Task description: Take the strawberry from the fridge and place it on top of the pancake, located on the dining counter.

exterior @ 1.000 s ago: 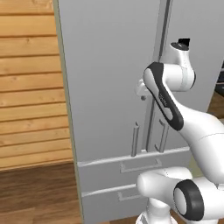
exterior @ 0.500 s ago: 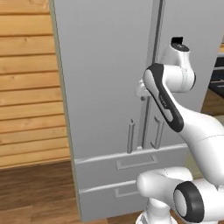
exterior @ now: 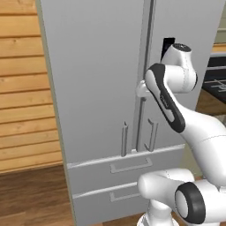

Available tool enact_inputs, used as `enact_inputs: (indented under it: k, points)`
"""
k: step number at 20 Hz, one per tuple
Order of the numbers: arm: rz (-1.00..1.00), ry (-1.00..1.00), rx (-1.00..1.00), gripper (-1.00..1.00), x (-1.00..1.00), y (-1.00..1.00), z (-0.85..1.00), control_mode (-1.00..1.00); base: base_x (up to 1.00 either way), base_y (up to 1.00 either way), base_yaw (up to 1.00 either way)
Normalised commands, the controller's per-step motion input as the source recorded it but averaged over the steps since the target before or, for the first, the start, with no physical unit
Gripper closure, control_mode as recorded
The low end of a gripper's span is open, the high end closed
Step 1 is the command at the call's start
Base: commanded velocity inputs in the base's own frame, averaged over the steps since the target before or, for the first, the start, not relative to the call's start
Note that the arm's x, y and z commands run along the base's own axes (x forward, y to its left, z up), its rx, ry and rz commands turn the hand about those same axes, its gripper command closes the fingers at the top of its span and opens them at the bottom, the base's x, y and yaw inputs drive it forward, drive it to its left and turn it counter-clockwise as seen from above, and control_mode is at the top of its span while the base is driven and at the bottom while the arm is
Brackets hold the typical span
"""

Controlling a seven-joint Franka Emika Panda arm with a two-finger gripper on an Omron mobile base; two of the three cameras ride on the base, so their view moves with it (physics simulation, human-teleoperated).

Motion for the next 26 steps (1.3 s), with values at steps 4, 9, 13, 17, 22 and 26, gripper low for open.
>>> enact_inputs:
  k: [4,9,13,17,22,26]
  points:
    - [0.0,0.0,0.0,-1.0,0.0,0.0,0.0,1.0,-0.81,0.0,0.04]
    - [0.0,0.0,0.0,-1.0,0.0,0.0,0.0,1.0,-0.99,-0.08,0.0]
    - [-0.02,0.02,0.0,-1.0,-0.14,-0.02,-0.03,-1.0,-0.62,-0.1,-0.02]
    - [-0.08,0.08,0.0,-1.0,-0.2,-0.32,-0.38,-1.0,0.0,0.0,0.0]
    - [0.0,0.01,0.0,-1.0,0.13,-0.53,-0.64,-1.0,0.0,0.0,0.0]
    - [0.01,-0.03,-0.02,-1.0,0.55,-0.15,-0.81,-1.0,0.0,0.0,0.0]
